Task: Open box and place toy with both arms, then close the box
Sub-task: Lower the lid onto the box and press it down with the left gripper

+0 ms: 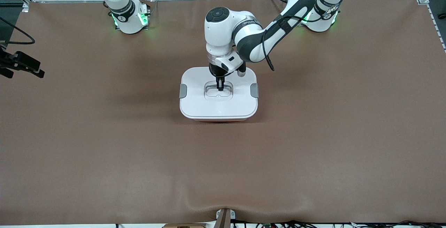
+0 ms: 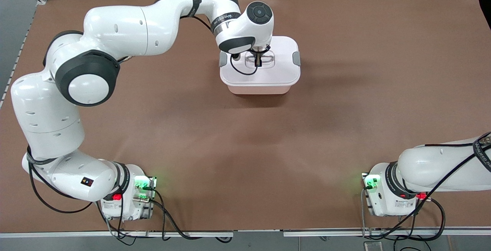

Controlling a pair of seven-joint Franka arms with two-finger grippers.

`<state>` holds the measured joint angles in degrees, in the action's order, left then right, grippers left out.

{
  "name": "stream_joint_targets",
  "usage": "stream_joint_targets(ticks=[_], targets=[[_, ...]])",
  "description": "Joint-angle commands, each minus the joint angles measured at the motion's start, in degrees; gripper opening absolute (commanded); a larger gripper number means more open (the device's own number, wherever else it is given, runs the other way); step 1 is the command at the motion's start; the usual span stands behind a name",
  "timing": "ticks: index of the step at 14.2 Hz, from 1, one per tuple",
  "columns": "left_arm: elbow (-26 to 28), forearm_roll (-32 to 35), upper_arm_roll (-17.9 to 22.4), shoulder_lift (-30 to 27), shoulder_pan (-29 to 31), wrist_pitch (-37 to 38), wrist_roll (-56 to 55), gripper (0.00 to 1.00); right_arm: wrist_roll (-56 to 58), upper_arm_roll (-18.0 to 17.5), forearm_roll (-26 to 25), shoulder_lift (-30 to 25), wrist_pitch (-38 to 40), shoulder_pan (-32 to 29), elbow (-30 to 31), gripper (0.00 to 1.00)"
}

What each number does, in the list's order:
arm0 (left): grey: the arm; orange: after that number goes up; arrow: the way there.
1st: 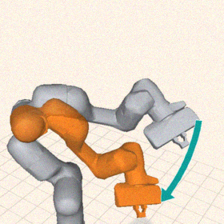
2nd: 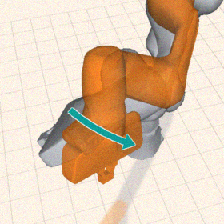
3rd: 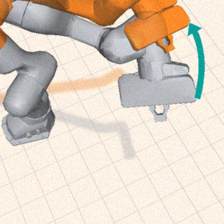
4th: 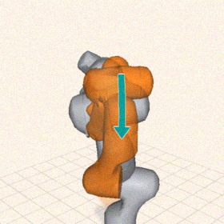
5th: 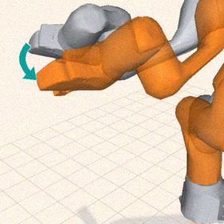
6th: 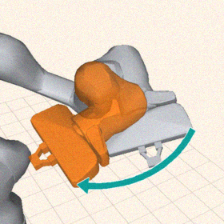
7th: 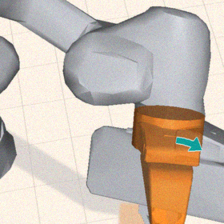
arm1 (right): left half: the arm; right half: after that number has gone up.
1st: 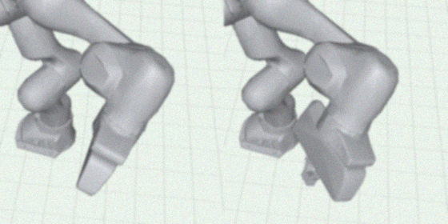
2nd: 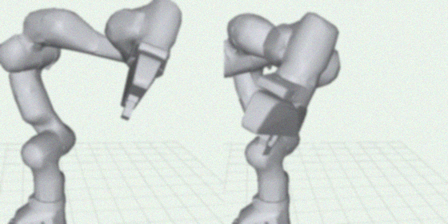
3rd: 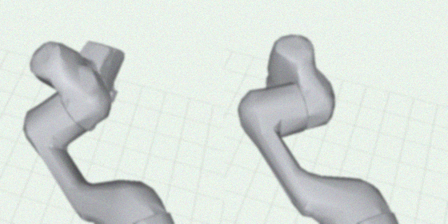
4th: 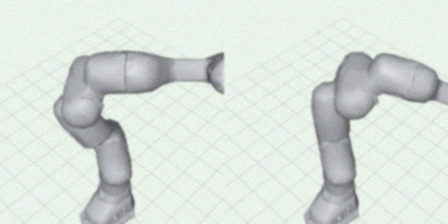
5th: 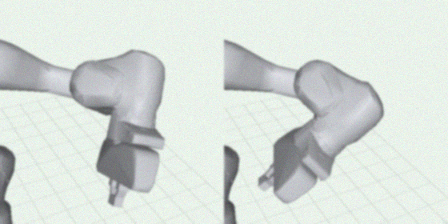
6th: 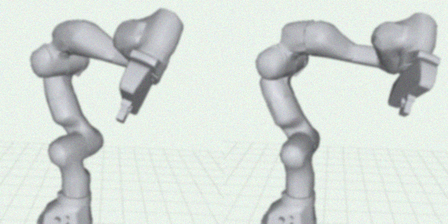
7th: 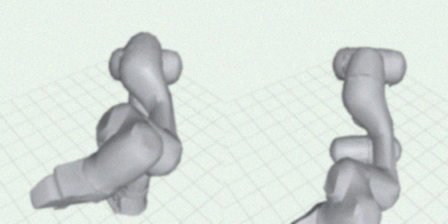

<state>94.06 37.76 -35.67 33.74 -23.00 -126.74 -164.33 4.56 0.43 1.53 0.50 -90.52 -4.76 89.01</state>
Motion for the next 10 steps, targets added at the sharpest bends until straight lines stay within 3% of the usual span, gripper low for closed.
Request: stream_joint_targets(ticks=[1, 2, 3, 4, 5, 10], targets=[[-0.2, 6.8, -0.1, 2.03, -1.52, -0.8, -23.67, 0.0, -0.51, -0.17, 0.32, -0.06, 0.08, 0.1, -0.59, 1.0], [-0.2, 6.8, -0.1, 2.03, -1.52, -0.53, -23.58, 0.0, -0.51, -0.17, 0.05, -0.06, 0.17, 0.45, -0.51, 1.0], [-0.11, 6.8, -0.1, 1.86, -1.43, -0.27, -22.71, 0.42, -0.51, -0.17, 0.05, -0.06, 0.17, 0.45, -0.51, 1.0], [-0.28, 6.8, -0.1, 1.68, -1.26, 0.08, -21.04, 0.77, -0.51, -0.17, -0.04, -0.06, 0.17, 0.36, -0.51, 1.0], [-0.54, 6.8, -0.1, 1.42, -1.25, 0.61, -18.42, 1.0, -0.51, -0.17, -0.56, -0.06, 0.17, 0.45, -0.51, 1.0], [-1.25, 1.11, -0.72, -3.4, 1.11, 6.67, -3.14, 1.0, -0.6, -0.08, -1.44, -0.06, -0.44, 1.24, -0.59, 1.0]])
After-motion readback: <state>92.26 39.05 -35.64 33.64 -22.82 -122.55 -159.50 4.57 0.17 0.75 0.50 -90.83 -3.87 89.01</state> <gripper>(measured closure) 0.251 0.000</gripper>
